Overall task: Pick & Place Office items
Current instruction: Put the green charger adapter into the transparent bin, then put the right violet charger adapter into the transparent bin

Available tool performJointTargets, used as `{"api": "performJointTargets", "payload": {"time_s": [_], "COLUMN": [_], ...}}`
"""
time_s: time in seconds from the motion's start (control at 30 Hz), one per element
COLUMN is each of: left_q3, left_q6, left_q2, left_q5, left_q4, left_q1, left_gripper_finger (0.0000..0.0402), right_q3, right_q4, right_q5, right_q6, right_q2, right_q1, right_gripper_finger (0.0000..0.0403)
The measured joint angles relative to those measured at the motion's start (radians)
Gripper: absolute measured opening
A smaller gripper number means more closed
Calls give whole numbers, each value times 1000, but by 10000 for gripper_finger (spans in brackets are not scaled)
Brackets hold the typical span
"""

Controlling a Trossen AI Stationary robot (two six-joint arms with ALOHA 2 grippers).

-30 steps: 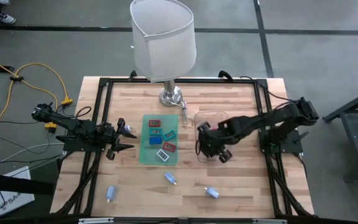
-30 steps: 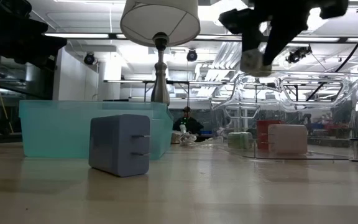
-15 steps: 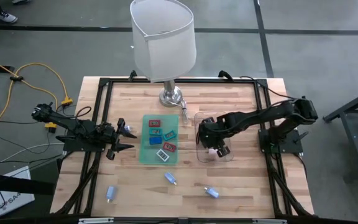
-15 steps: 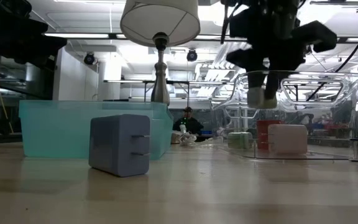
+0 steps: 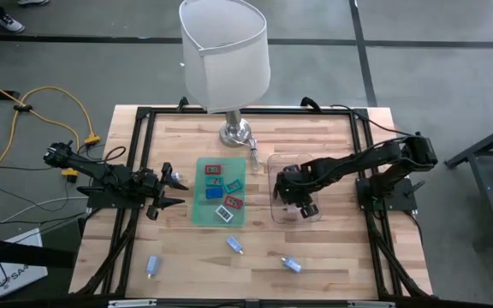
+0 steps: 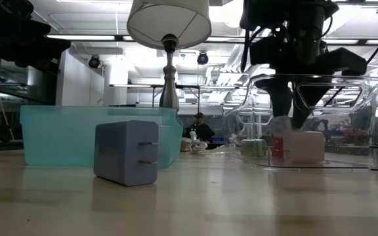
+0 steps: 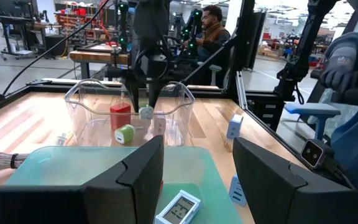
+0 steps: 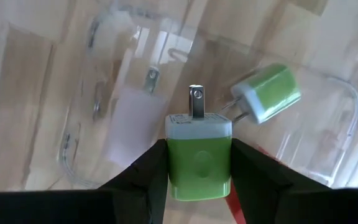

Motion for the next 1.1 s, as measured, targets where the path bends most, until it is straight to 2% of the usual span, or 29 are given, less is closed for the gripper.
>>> {"api": "performJointTargets", "payload": {"time_s": [0.27, 0.6, 1.1], "left_q3": [0, 0, 0], "left_q6": [0, 0, 0], "left_q2": [0, 0, 0], "left_q5": [0, 0, 0], "left_q4": [0, 0, 0], "left_q1": [0, 0, 0], "left_gripper_finger": [186, 186, 186], "right_q3": [-31, -31, -31], "right_q4": [20, 29, 43], "right_q5": [1, -30, -30], "right_q6": [0, 0, -3], "right_q2": [0, 0, 0], "right_q1": [0, 0, 0], "right_gripper_finger": [143, 170, 172]}}
